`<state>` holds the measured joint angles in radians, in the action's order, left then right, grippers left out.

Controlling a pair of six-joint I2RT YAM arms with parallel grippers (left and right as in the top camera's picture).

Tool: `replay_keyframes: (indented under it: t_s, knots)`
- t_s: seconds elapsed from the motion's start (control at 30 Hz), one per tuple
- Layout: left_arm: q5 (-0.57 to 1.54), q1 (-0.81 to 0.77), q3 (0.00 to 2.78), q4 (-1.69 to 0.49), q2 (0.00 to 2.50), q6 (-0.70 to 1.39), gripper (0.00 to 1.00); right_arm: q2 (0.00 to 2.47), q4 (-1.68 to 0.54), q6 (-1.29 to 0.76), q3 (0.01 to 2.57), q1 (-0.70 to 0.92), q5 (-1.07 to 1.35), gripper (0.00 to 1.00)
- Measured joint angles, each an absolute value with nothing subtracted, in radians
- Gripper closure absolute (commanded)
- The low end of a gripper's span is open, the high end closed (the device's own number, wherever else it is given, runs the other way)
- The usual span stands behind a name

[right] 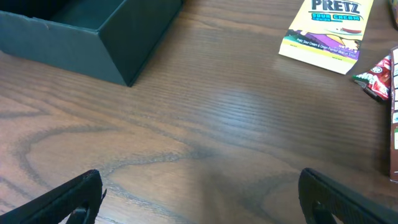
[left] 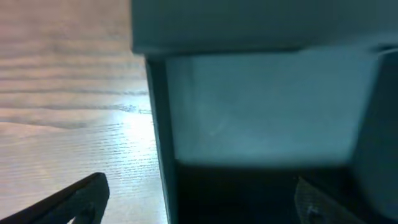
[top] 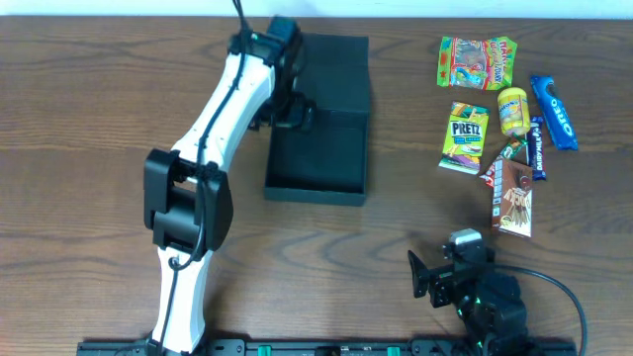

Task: Pack container
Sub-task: 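Pull the black box back and square it with the left gripper, then reach the right gripper to the green gummy-worm bag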

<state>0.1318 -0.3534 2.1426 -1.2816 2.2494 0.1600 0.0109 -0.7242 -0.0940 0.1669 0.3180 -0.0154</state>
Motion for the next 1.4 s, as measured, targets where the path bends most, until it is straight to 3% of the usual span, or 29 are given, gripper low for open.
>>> replay_keyframes:
  t_s: [0.2, 1.2, 1.3, 1.4]
  knots:
    - [0.136, -0.353, 2.291, -1.315, 2.249, 0.133, 0.05, 0.011, -0.724, -0.094, 0.167, 0.318, -0.015, 0.01]
    - [0.150, -0.353, 2.297, -1.321, 2.249, 0.077, 0.05, 0.011, -0.659, -0.099, 0.165, 0.318, -0.015, 0.01]
    - [0.150, -0.353, 2.297, -1.326, 2.249, 0.077, 0.05, 0.011, -0.540, -0.210, 0.161, 0.318, 0.006, 0.01]
    - [0.150, -0.353, 2.297, -1.327, 2.249, 0.077, 0.05, 0.011, -0.500, -0.482, 0.162, 0.318, 0.062, 0.01]
